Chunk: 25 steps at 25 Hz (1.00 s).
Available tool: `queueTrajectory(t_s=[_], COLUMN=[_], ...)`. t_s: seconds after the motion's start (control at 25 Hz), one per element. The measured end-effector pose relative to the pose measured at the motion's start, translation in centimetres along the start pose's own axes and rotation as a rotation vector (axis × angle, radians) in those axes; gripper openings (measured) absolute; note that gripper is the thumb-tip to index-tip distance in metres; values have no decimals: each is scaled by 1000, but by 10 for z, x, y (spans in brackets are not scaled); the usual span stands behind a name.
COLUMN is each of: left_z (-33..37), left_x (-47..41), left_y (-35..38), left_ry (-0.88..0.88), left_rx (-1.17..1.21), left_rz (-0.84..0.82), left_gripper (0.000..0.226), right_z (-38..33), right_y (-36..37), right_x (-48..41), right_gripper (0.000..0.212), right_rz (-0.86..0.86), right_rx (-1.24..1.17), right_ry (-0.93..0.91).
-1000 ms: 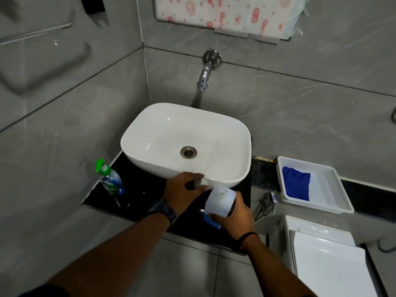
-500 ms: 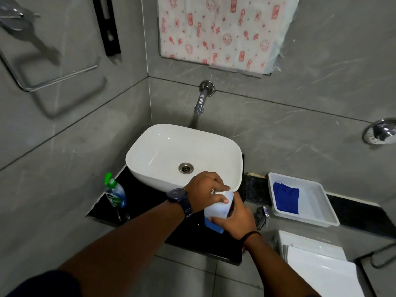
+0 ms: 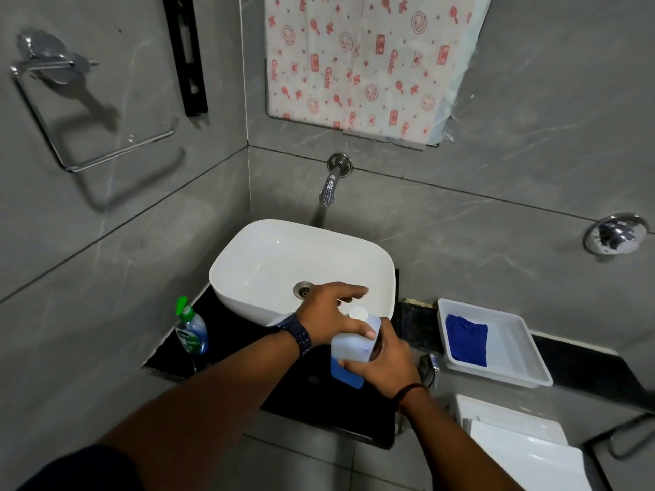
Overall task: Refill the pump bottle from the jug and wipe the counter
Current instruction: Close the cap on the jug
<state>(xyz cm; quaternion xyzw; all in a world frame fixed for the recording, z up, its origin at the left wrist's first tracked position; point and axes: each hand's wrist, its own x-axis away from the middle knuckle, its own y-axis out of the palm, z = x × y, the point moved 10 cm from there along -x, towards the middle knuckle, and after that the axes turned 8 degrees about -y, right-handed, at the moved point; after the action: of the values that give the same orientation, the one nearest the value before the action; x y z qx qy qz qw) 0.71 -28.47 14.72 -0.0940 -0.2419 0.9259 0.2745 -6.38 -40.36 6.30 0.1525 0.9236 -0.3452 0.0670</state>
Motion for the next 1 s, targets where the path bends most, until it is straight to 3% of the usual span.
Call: queueTrajectory(t_s=[0.16, 0.32, 0.52, 0.72, 0.84, 1.0], left_z=[-13, -3, 10, 9, 15, 13], left_x=[-1, 4, 3, 2, 4, 5], left_y=[-26, -22, -2, -13, -2, -10], left_ry=[-3, 57, 126, 98, 172, 117], left_rx=[20, 13, -103, -199, -176, -219], left_rz=[136, 170, 76, 176, 75, 157], left_gripper=[28, 11, 43, 42, 35, 57], right_z=[3, 2, -6, -8, -7, -7], right_y=[-10, -11, -6, -9, -14, -18], right_x=[-1, -3, -4, -4, -4, -3], right_gripper=[73, 71, 71, 76, 76, 70], right_rz=[27, 15, -6, -4, 21, 26], right_rx=[14, 24, 19, 11, 11, 19], right_ry=[2, -1, -6, -11, -7, -11])
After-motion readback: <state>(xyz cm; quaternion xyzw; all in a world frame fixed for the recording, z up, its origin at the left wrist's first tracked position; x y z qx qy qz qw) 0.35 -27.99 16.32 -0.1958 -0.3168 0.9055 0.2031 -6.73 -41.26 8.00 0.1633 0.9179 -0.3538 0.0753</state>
